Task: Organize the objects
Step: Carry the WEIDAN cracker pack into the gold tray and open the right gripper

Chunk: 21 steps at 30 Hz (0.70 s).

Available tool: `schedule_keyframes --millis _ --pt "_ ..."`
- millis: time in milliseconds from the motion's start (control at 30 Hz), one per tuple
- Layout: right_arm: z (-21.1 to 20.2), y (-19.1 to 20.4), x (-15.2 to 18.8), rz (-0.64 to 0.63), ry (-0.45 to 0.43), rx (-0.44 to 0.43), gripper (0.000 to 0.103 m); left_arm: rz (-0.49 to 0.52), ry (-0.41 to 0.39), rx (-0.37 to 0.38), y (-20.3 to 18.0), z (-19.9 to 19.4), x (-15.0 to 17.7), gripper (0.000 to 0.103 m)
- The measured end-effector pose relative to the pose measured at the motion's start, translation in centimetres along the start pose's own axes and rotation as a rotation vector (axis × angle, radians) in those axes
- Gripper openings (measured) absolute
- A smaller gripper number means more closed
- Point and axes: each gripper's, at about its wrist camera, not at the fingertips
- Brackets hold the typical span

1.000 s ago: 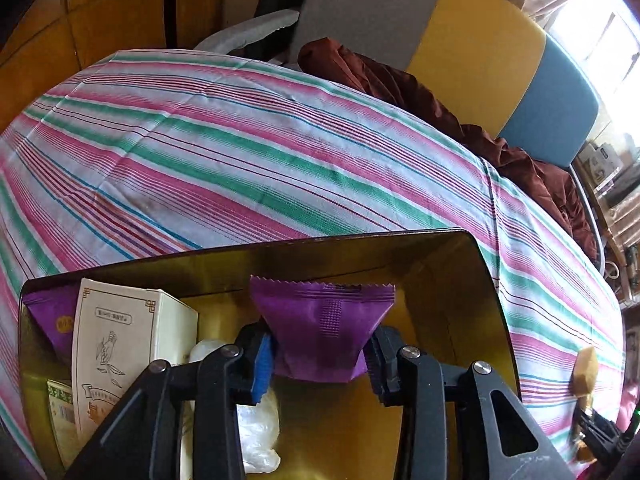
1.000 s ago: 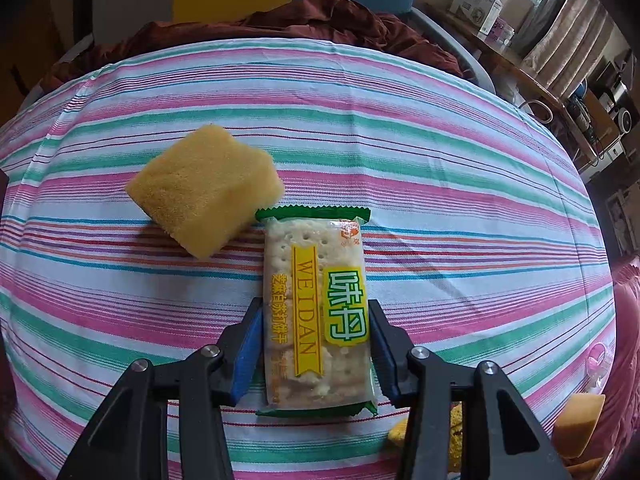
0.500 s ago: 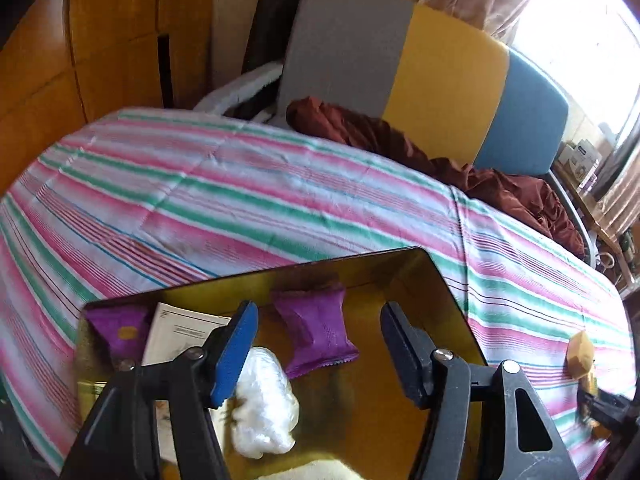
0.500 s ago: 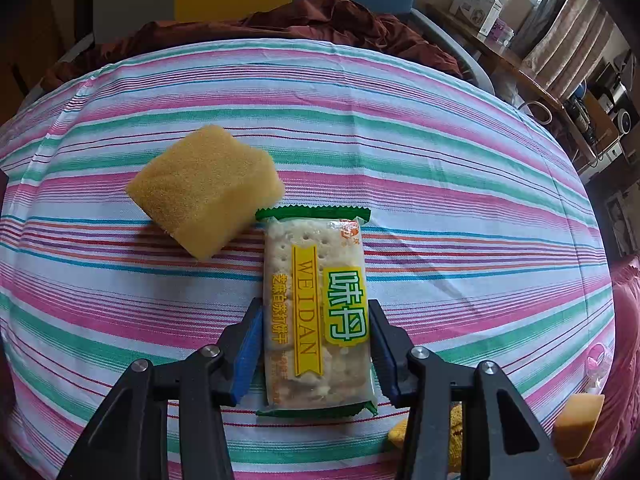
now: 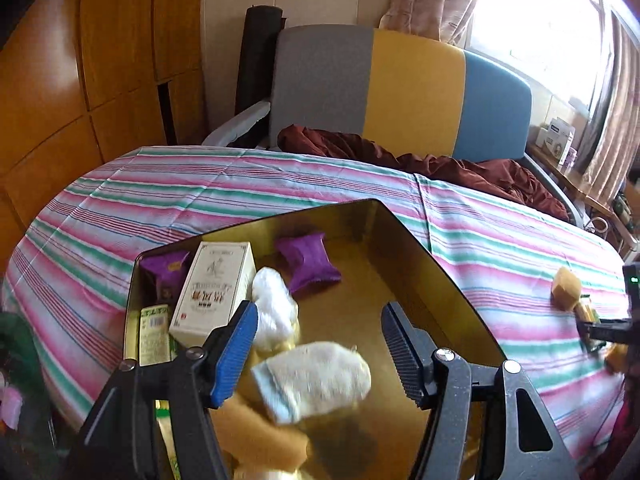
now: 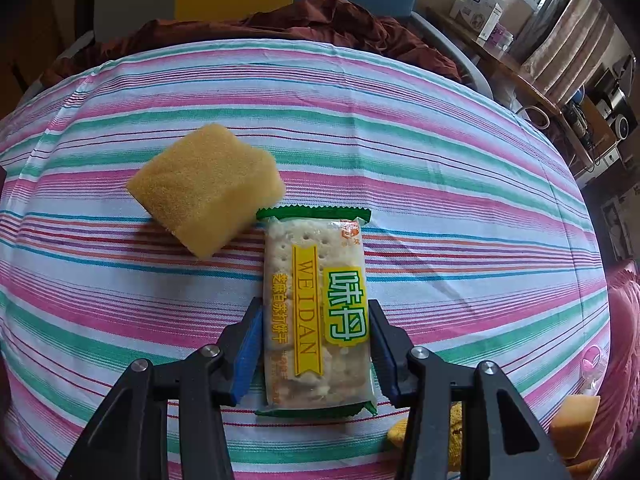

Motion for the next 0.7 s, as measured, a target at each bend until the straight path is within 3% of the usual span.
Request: schedule_keyframes --millis 500,700 --pt "-0.5 1.7 1.0 -0.04 0.014 0.025 0.048 0.041 -0.071 -0.027 -0.3 -3.9 3.0 0.065" --pt "-1.3 2.7 2.0 -0.048 0.047 -0.015 0.048 0.052 -0.104 -0.036 0.0 -4.8 3.2 0.065"
Point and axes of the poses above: each gripper's, at about its wrist camera, not at the fingertips, and z roughly the way its jaws point, y to its left, x to its underside, and after that the axes turned 14 degrees about -x, right-handed
